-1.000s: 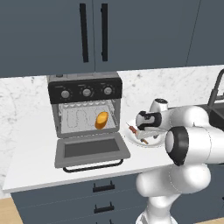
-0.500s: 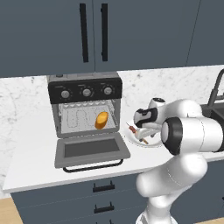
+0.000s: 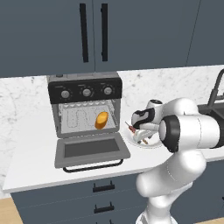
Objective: Pick up the kebab skewer and baguette bread, and place them inside the toaster oven. Close the toaster oven door and start by setting the timer.
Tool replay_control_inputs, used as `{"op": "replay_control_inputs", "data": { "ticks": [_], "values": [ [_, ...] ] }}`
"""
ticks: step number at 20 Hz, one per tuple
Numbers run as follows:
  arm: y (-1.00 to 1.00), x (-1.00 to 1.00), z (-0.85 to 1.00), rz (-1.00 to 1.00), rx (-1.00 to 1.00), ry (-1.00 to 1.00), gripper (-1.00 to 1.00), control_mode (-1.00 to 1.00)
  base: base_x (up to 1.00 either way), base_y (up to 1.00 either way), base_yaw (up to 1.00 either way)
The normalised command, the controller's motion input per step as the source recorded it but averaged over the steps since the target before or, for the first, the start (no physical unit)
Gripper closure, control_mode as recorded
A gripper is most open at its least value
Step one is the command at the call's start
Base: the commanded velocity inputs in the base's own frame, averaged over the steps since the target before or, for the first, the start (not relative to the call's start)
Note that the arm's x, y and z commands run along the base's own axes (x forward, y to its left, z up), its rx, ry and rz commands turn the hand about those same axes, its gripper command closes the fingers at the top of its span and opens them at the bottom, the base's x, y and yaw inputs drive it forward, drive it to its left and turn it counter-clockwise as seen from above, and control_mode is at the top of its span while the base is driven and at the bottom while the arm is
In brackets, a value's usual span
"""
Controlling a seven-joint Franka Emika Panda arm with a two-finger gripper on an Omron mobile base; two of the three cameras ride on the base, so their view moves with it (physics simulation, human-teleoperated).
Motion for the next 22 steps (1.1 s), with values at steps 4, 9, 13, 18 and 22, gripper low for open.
{"op": "replay_control_inputs", "data": {
  "ticks": [4,9,13,18,22],
  "values": [
    [0.0,0.06,-0.16,0.08,0.0,0.0,1.0,-1.0,0.0,0.0,0.0],
    [0.0,0.01,-0.1,0.09,0.0,0.0,1.0,-1.0,0.0,0.0,0.0],
    [0.0,0.0,-0.01,0.08,0.0,0.0,1.0,-1.0,0.0,0.0,0.0],
    [0.0,-0.3,0.57,0.05,0.07,0.0,1.0,-1.0,0.0,0.0,0.0],
    [0.16,-1.0,1.0,0.0,0.07,-0.03,1.0,-1.0,0.0,0.0,0.0]
  ]
}}
